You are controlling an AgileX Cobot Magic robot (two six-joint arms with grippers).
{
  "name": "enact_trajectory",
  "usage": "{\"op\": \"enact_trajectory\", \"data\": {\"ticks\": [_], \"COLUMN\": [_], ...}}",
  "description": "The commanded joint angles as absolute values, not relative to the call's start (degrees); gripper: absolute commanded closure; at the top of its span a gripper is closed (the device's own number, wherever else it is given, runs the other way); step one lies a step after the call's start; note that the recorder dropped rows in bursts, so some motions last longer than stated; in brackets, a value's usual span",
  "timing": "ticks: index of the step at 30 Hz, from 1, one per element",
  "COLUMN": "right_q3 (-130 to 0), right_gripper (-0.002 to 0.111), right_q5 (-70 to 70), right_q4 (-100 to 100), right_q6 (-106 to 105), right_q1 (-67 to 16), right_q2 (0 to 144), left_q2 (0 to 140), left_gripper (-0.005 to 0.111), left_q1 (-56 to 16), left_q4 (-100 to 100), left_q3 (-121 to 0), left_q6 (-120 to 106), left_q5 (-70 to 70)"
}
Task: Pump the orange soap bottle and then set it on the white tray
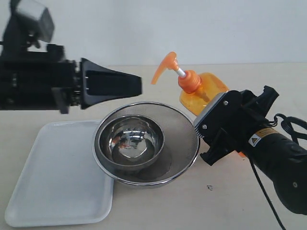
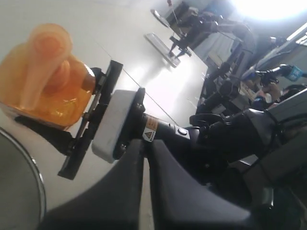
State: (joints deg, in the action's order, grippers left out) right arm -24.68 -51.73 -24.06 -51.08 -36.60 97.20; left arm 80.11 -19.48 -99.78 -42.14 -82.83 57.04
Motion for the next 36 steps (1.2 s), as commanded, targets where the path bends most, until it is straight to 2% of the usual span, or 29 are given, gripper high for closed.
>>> {"op": "enact_trajectory", "data": {"ticks": [1, 8, 22, 36], "right_q3": [-25.35, -25.35, -25.35, -25.35], "right_gripper": [0.109, 0.109, 0.109, 0.109], "right_q5": [-55.22, -55.37, -55.24, -54.54], "right_q4": [-23.24, -22.64, -22.40, -22.40], "right_q6": [-51.25, -50.63, -49.99, -50.21], "right_q1": [-36.64, -36.64, -36.64, -36.64], "right_q2": [96.10, 96.10, 96.10, 96.10], "left_q2": [86.61, 91.93, 92.03, 84.33], "left_gripper": [0.102, 0.102, 0.102, 0.102], "left_q1": [-23.63, -24.64, -24.54, -24.33], "left_q4": [-99.95, -99.95, -99.95, -96.27], "left_q3": [-48.02, -53.10, -53.33, -53.33], "left_q6": [-84.02, -84.02, -85.34, -83.24], "left_q5": [55.56, 52.49, 40.04, 34.47]}}
